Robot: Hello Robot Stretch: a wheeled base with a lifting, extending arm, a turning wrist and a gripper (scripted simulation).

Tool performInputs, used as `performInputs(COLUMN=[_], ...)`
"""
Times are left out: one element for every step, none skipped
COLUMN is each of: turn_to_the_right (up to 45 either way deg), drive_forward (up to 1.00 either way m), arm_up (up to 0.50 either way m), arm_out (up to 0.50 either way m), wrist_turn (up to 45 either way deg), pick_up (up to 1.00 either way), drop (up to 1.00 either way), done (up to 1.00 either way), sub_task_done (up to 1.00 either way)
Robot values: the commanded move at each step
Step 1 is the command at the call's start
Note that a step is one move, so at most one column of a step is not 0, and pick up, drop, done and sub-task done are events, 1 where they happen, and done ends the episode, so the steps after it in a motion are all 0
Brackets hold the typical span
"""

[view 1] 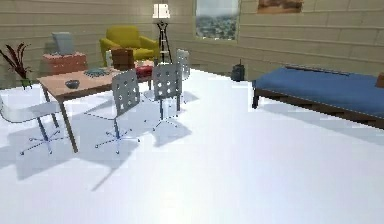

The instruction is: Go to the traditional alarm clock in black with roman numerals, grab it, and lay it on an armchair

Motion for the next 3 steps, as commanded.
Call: performInputs(turn_to_the_right=[0.0,0.0,45.0], drive_forward=[1.0,1.0,0.0], arm_up=[0.0,0.0,0.0], arm_out=[0.0,0.0,0.0], wrist_turn=[0.0,0.0,0.0], pick_up=[0.0,0.0,0.0], drop=[0.0,0.0,0.0], done=[0.0,0.0,0.0], sub_task_done=[0.0,0.0,0.0])
